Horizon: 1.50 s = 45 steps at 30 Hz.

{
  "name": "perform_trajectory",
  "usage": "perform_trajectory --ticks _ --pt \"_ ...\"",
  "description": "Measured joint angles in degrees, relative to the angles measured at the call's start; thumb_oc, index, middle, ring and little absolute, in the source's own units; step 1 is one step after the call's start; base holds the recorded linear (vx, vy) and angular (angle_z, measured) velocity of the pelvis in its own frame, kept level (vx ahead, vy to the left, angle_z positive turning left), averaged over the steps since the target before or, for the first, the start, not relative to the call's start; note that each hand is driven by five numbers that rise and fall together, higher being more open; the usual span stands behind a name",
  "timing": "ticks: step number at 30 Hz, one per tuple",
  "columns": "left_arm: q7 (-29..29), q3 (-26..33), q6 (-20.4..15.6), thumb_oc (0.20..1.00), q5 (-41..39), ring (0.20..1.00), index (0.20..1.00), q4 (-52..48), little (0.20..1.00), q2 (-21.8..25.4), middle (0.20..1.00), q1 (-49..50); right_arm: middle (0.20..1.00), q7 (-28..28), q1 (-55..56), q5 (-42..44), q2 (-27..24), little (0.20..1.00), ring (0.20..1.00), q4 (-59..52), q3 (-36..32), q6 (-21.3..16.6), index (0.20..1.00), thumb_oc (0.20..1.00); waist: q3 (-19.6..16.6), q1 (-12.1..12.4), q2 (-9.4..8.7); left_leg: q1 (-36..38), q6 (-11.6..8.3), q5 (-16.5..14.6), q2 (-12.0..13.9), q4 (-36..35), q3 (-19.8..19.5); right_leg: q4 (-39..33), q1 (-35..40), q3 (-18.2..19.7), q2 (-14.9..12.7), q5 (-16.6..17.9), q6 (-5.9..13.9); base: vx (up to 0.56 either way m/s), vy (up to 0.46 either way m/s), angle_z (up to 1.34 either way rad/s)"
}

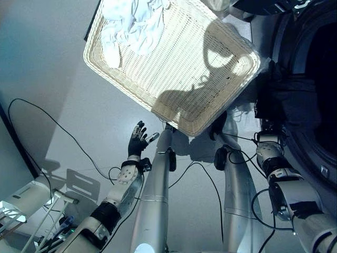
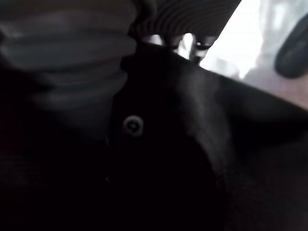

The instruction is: Put the clothes into the washing machine.

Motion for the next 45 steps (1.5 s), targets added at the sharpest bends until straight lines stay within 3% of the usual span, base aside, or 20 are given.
perform_trajectory --ticks 4,9,11,12,13,17,20,21,25,29,38,39,40,41,42,45 --pt "0.7 0.0 0.5 1.000 -0.7 1.000 1.000 -2.5 1.000 1.4 1.000 -0.1 1.000 0.3 -1.3 3.2 0.0 1.000 1.000 -0.8 -0.3 -3.6 1.000 1.000 0.0 1.2 0.00 -1.3 0.29 0.0 -0.4 0.1 -0.6 0.3 -1.1 -0.3 -0.4 0.0 0.03 0.00 -0.042 0.04" --pt "0.9 0.2 1.3 1.000 -2.2 1.000 1.000 -4.6 1.000 2.6 1.000 0.0 1.000 0.5 -2.1 3.0 0.0 1.000 1.000 -4.0 0.1 -5.3 1.000 1.000 0.0 1.4 0.00 -1.9 0.46 0.1 -0.5 0.0 -0.9 0.1 -1.4 -0.9 -0.6 0.0 0.05 0.00 -0.049 0.03" --pt "0.9 0.6 1.9 1.000 -2.2 1.000 1.000 -5.8 1.000 3.2 1.000 0.1 0.432 2.0 -0.9 3.1 -0.2 0.432 0.432 -8.0 0.1 -5.4 0.432 0.432 0.0 1.4 0.00 -1.9 0.43 0.2 -0.5 -0.2 -1.0 -0.2 -1.4 -1.0 -0.6 0.0 0.10 0.00 -0.020 0.00" --pt "0.8 0.8 2.1 1.000 -2.2 1.000 1.000 -6.1 1.000 3.2 1.000 0.1 0.285 3.5 -0.6 3.3 -0.2 0.285 0.285 -8.4 0.1 -5.6 0.285 0.285 0.0 1.4 0.00 -1.9 0.32 0.3 -0.5 -0.2 -1.0 -0.2 -1.3 -1.0 -0.6 0.0 0.10 0.00 0.000 0.00" --pt "0.8 1.5 2.2 1.000 -2.2 1.000 1.000 -6.3 1.000 3.2 1.000 0.1 0.200 5.9 -0.1 4.5 -0.1 0.200 0.200 -9.6 0.1 -5.6 0.200 0.200 0.0 1.3 -0.01 -1.9 0.31 0.3 -0.5 -0.2 -0.9 -0.3 -1.3 -1.0 -0.6 0.0 0.14 0.00 0.000 0.00" --pt "0.3 2.3 2.8 1.000 -2.2 1.000 1.000 -6.4 1.000 3.2 1.000 0.1 0.200 15.3 2.9 11.4 0.6 0.200 0.200 -15.5 0.2 -5.6 0.200 0.200 0.0 1.1 -0.02 -1.3 0.34 0.3 -0.4 -0.6 -0.9 -1.4 -0.3 -1.0 -0.4 0.6 0.07 -0.01 0.002 -0.01" --pt "0.3 3.5 3.6 1.000 -2.2 1.000 1.000 -6.7 1.000 3.5 1.000 0.5 0.200 22.1 7.1 17.5 1.3 0.200 0.200 -26.3 0.1 -5.7 0.200 0.200 0.0 -0.4 -0.04 0.7 0.57 0.5 -0.2 -1.8 -0.8 -3.1 2.0 -1.1 -0.1 1.2 0.44 -0.02 0.006 -0.03" --pt "0.3 3.5 3.6 1.000 -2.2 1.000 1.000 -6.7 1.000 3.5 1.000 0.5 0.200 22.1 7.1 17.5 1.3 0.200 0.200 -26.3 0.1 -5.7 0.200 0.200 0.0 -0.4 -0.04 0.7 0.57 0.5 -0.2 -1.8 -0.8 -3.1 2.0 -1.1 -0.1 1.2 0.44 0.00 0.000 0.00" --pt "-0.3 5.2 4.0 1.000 -1.7 1.000 1.000 -9.7 1.000 3.7 1.000 3.0 0.200 26.3 12.6 22.3 2.0 0.200 0.200 -37.0 0.0 -10.3 0.200 0.200 0.0 -2.6 -0.06 5.8 1.38 0.9 0.0 -4.8 -0.1 -6.4 7.1 -1.0 0.2 2.2 1.32 -0.05 0.010 -0.06" --pt "-0.8 5.7 4.6 1.000 -1.7 1.000 1.000 -9.9 1.000 3.9 1.000 4.2 0.200 26.3 15.1 24.0 1.9 0.200 0.200 -38.1 -0.9 -14.5 0.200 0.200 0.0 -3.9 -0.07 9.0 1.55 0.9 0.0 -5.7 0.6 -7.6 10.1 -0.7 0.3 2.5 1.65 -0.02 0.018 -0.06" --pt "-3.4 7.6 5.6 1.000 -1.7 1.000 1.000 -9.2 1.000 4.8 1.000 6.0 0.200 20.6 17.2 24.7 -1.0 0.200 0.200 -42.1 -7.7 -25.0 0.200 0.200 0.1 -6.6 -0.27 15.5 1.83 0.8 0.7 -7.5 1.3 -11.4 17.3 -0.4 1.4 3.7 2.51 -0.02 -0.005 -0.05" --pt "-3.6 7.6 5.9 1.000 -1.7 1.000 1.000 -9.1 1.000 4.8 1.000 6.0 0.228 19.6 16.9 26.2 -0.9 0.228 0.228 -42.5 -7.7 -25.3 0.228 0.228 0.1 -6.5 -0.29 16.1 1.83 0.8 0.7 -7.6 1.4 -11.7 17.8 -0.4 1.8 3.7 2.52 -0.01 0.007 -0.08" --pt "-3.9 7.6 6.0 1.000 -1.7 1.000 1.000 -9.1 1.000 4.9 1.000 6.1 0.341 17.5 16.4 27.3 0.3 0.341 0.341 -43.8 -7.7 -26.5 0.341 0.341 0.1 -6.3 -0.29 16.6 1.84 0.9 0.8 -7.7 1.7 -12.0 18.3 -0.3 1.8 3.9 2.59 0.00 0.018 -0.08" --pt "-4.0 7.6 6.1 1.000 -1.7 1.000 1.000 -8.7 1.000 5.0 1.000 6.1 0.758 15.1 15.7 28.1 1.5 0.758 0.758 -45.1 -7.9 -28.4 0.758 0.758 0.1 -6.5 -0.30 17.1 1.87 0.9 0.8 -8.0 1.8 -12.1 18.7 -0.2 1.8 3.9 2.65 0.00 0.019 -0.05" --pt "-4.4 7.3 6.1 1.000 -1.7 1.000 1.000 -7.7 1.000 5.0 1.000 5.7 1.000 9.8 14.7 28.2 2.6 1.000 1.000 -46.3 -9.8 -30.0 1.000 1.000 0.1 -6.4 -0.34 18.0 1.95 0.9 0.7 -8.2 1.9 -12.2 19.5 -0.1 1.7 4.0 2.74 0.00 0.000 0.00" --pt "-4.6 6.2 6.2 1.000 -1.7 1.000 1.000 -6.4 1.000 5.5 1.000 5.1 1.000 -0.5 13.2 28.2 3.7 1.000 1.000 -44.6 -11.5 -32.7 1.000 1.000 0.1 -6.3 -0.48 19.4 2.31 0.9 0.3 -8.3 1.4 -12.5 21.4 -0.1 1.5 3.8 3.17 0.00 0.012 0.10"
